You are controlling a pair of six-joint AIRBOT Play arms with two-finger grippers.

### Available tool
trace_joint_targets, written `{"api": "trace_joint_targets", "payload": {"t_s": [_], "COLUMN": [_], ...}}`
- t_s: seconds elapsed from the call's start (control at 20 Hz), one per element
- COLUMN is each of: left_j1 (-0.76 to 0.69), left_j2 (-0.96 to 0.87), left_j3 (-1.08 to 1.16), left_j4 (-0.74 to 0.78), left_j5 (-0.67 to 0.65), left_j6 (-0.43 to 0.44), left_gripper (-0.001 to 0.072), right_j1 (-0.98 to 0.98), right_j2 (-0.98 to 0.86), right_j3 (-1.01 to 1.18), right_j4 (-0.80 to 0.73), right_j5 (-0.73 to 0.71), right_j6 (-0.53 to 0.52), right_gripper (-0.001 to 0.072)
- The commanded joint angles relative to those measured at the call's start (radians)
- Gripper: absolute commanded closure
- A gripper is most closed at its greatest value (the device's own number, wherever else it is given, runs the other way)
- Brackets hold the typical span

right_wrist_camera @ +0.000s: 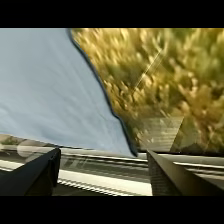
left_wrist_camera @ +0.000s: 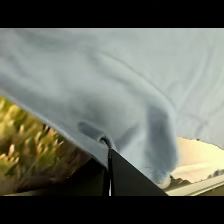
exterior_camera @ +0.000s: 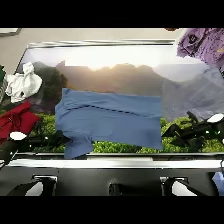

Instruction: Fold the clothes and pants, and hang the long-sleeved shirts on hangers.

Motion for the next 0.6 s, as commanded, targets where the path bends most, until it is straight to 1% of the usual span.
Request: {"api": "trace_joint_targets", "payload": {"t_s": [0.0, 0.15, 0.35, 0.45, 0.55], "left_j1": [-0.001, -0.001, -0.001, -0.001, -0.001], "left_j2": [-0.001, -0.001, -0.001, -0.001, -0.001], "left_j3": [0.028, 0.029, 0.029, 0.029, 0.029], "left_j4": [-0.005, -0.005, -0.007, -0.008, -0.008], "left_j5": [-0.01, -0.01, -0.01, -0.01, -0.01], "left_j6": [0.003, 0.003, -0.001, -0.001, -0.001], "left_gripper": [0.0683, 0.0683, 0.0683, 0.0683, 0.0683], "right_j1": [-0.001, 0.0, 0.0, 0.0, 0.0], "right_j2": [-0.001, -0.001, -0.001, -0.001, -0.001], "right_j3": [-0.09, -0.133, -0.195, -0.201, -0.201], "right_j4": [0.006, 0.036, 0.169, 0.18, 0.182], "right_j5": [-0.055, -0.084, -0.155, -0.149, -0.115], "right_j6": [-0.038, -0.055, -0.113, -0.113, -0.12], "right_gripper": [0.0101, 0.0101, 0.0103, 0.0114, 0.0247]}}
